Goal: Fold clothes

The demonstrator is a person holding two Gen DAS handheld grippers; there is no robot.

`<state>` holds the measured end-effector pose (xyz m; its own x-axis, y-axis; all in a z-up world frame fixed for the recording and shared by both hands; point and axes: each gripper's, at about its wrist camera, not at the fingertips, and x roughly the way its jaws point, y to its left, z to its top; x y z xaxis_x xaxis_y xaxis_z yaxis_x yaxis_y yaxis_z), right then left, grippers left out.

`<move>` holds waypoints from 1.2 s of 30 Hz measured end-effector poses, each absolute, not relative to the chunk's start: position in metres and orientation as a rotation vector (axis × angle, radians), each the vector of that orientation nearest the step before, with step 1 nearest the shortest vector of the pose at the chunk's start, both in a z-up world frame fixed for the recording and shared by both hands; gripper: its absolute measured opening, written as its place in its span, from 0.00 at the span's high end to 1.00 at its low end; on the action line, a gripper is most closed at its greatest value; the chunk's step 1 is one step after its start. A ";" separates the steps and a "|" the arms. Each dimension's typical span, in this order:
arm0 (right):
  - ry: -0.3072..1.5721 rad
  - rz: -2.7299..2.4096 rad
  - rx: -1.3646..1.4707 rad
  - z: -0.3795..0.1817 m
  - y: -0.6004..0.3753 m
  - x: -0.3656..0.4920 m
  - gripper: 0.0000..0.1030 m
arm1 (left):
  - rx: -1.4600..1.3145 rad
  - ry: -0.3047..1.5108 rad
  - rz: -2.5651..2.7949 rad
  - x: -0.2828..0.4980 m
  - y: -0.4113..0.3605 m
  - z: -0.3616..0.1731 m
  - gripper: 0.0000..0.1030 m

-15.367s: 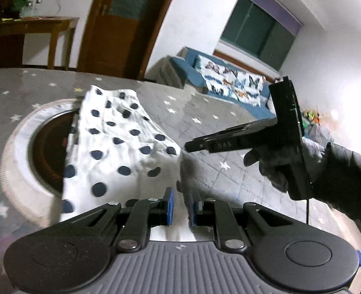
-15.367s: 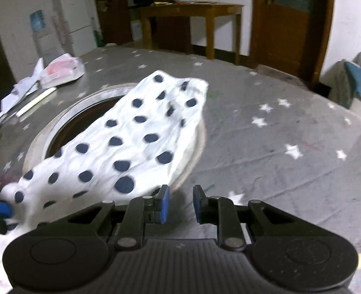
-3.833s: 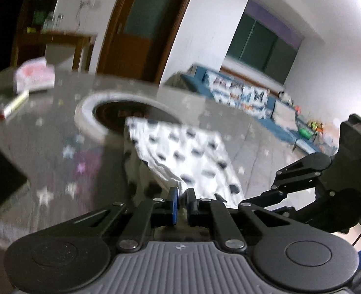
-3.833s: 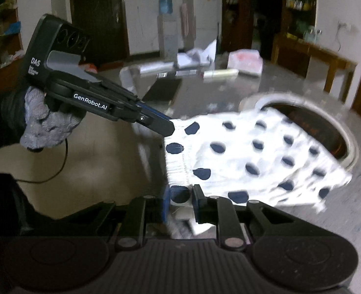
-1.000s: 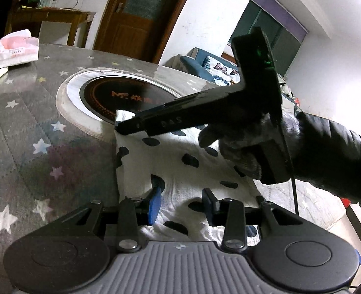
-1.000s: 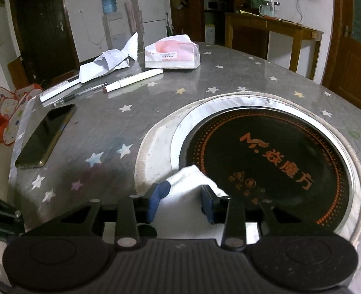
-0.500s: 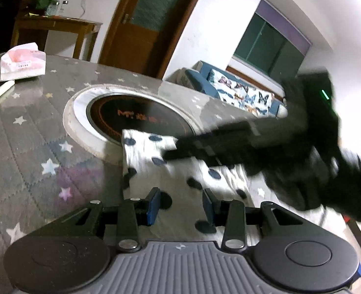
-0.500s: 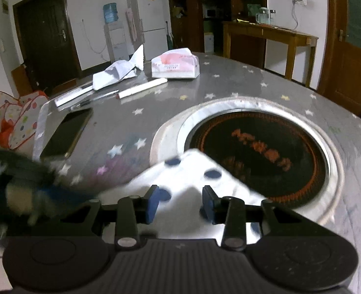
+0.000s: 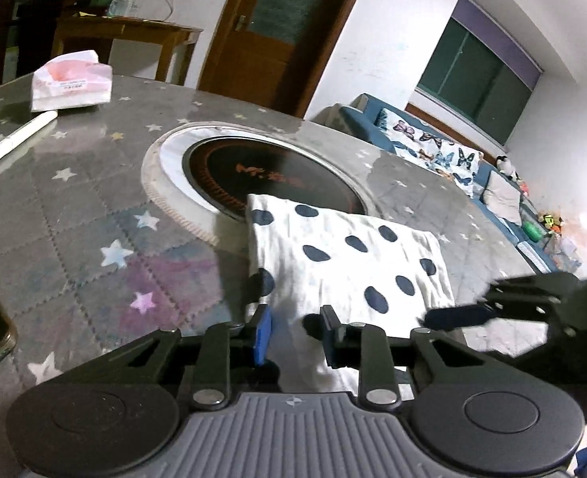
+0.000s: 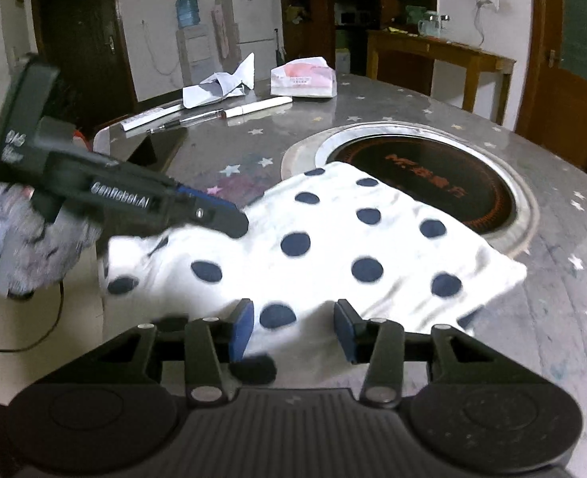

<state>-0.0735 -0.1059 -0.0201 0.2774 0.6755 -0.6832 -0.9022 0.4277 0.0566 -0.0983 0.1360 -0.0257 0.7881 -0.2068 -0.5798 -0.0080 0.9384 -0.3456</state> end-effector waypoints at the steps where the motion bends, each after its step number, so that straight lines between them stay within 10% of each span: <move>1: 0.703 1.088 -0.367 -0.020 -0.111 -0.075 0.56 | -0.335 0.659 -0.105 -0.098 0.135 -0.026 0.72; 36: 0.691 0.816 -0.214 -0.017 -0.122 0.046 0.55 | -0.243 0.645 -0.155 -0.173 0.112 0.011 0.56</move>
